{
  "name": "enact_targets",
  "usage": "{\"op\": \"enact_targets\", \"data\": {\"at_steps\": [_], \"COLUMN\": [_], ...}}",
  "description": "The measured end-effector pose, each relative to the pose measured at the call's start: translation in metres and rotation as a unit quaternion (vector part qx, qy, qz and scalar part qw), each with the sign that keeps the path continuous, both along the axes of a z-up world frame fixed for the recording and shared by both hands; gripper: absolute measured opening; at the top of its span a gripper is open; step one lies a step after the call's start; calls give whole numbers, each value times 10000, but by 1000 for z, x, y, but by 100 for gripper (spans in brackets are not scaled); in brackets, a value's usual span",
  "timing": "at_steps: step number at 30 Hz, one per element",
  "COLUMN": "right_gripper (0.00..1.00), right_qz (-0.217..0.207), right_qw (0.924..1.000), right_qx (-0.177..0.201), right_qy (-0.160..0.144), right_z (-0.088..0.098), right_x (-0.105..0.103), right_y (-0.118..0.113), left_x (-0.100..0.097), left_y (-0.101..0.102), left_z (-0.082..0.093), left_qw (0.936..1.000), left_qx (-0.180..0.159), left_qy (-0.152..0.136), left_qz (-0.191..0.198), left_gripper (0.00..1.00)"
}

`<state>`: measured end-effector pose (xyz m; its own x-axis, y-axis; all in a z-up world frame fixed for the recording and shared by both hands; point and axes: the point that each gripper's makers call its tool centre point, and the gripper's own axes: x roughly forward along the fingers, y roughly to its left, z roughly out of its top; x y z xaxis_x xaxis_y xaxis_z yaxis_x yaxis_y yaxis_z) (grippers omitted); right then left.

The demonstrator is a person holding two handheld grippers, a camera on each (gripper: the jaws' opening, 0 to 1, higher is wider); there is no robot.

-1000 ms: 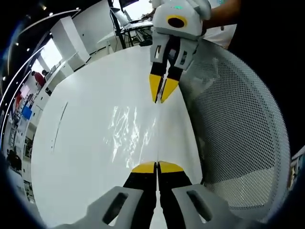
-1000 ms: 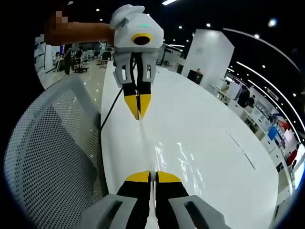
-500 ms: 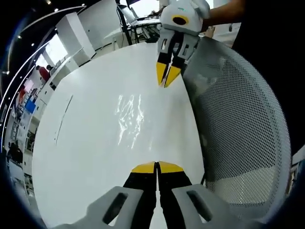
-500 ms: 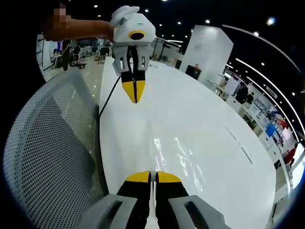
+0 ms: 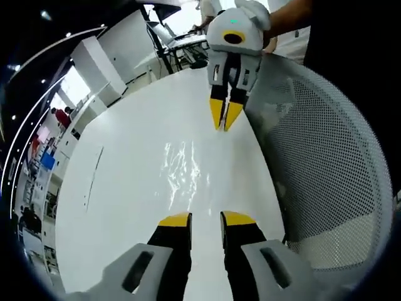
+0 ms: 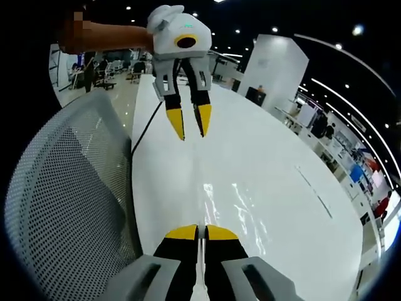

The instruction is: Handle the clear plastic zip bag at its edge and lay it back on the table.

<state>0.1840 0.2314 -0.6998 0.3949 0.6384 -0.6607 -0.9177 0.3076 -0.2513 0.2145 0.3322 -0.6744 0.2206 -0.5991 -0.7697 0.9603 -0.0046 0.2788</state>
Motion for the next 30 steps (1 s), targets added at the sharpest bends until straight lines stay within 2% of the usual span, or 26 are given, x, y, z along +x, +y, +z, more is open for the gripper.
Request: {"op": "enact_targets", "data": {"at_steps": [4, 8, 18, 22, 26, 30], "right_gripper": [0, 0, 0, 0, 0, 0], "right_qz": [19, 52, 113, 106, 87, 68], "right_qw": [10000, 10000, 9999, 9999, 9999, 9999], "right_qx": [5, 13, 61, 84, 106, 133], "right_qy": [-18, -33, -55, -65, -78, -77], "right_z": [2, 2, 5, 6, 7, 8], "right_x": [0, 1, 0, 0, 1, 2], "right_y": [2, 3, 7, 8, 7, 7], "left_x": [-1, -1, -4, -6, -6, -7], "left_y": [-10, -20, -35, -39, -37, -37], "left_z": [2, 2, -7, -9, -13, -14], "left_qw": [9999, 9997, 9986, 9985, 9984, 9985], "left_qx": [-40, -98, -125, -155, -101, -123], "left_qy": [-6, -28, -21, 27, 64, 100], "left_qz": [-138, -236, -510, -522, -545, -529], "left_gripper": [15, 16, 10, 7, 1, 0]}}
